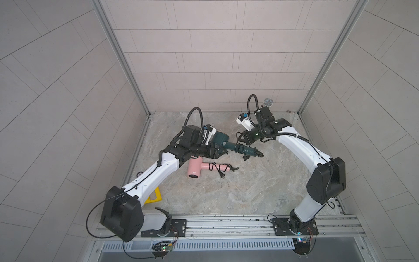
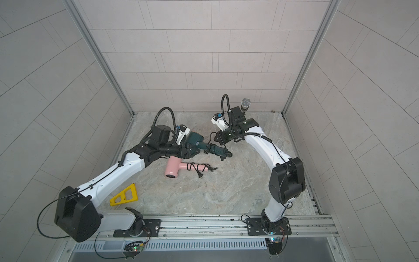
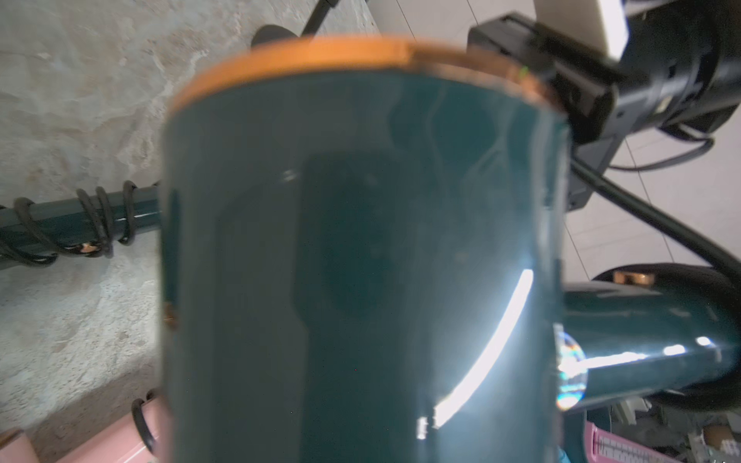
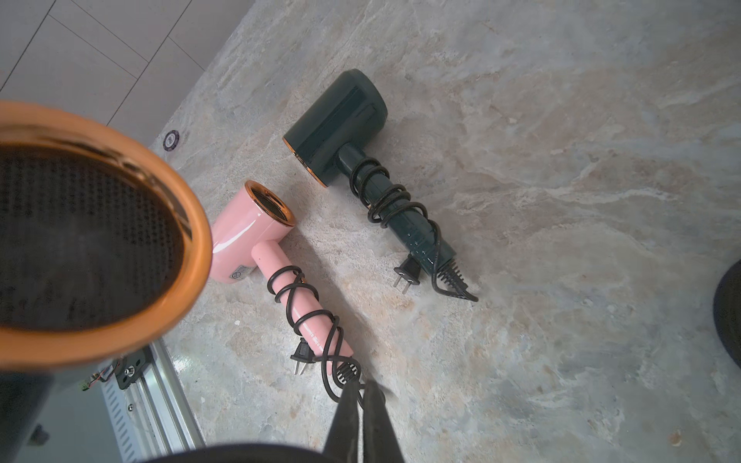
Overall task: Wrap the cord around the hair dryer
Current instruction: Wrap the power cord around the hair dryer.
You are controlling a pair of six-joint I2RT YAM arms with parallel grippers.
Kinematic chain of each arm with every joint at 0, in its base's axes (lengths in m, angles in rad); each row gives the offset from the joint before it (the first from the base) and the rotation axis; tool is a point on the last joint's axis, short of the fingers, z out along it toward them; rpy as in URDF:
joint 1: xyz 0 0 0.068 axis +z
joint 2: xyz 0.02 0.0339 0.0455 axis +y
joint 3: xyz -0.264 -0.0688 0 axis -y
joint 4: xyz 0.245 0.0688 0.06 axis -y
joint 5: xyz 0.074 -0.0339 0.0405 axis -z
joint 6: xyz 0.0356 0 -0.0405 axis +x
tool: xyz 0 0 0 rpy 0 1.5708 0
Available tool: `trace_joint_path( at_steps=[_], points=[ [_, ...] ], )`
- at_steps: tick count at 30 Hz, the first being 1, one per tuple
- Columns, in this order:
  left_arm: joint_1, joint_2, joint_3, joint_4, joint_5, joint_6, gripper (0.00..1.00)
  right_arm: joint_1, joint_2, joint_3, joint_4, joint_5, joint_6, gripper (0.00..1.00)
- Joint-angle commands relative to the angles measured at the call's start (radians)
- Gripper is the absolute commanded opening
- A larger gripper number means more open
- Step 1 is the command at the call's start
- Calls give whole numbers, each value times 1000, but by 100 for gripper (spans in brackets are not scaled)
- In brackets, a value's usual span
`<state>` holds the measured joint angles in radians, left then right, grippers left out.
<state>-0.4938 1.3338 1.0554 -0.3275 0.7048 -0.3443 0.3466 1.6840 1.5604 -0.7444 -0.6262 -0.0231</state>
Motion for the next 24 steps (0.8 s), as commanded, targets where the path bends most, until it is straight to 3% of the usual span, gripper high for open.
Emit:
trace_joint_path(
  at_steps=[1,5,7,11,15,19,24],
  points=[
    [-35,10,62,-37,40,101,0,-2,29,92,-43,45,23,0],
    [-56,-3,72,-14,29,90,0,-3,68,110,-76,74,24,0],
    [-47,-23,76,-22,-36,75,0,-5,62,81,-75,77,21,0],
    [17,-68,45,72,-70,-53,0,-9,33,-34,-30,83,25,0],
    [74,-117,0,240,-70,-220,0,-12,-8,-170,73,53,76,0],
    [87,-134,-21,332,-177,-374,0,-12,-56,-284,218,-10,160,0],
    [73,-137,12,306,-207,-440,0,-12,-125,-442,422,-110,260,12]
  ],
)
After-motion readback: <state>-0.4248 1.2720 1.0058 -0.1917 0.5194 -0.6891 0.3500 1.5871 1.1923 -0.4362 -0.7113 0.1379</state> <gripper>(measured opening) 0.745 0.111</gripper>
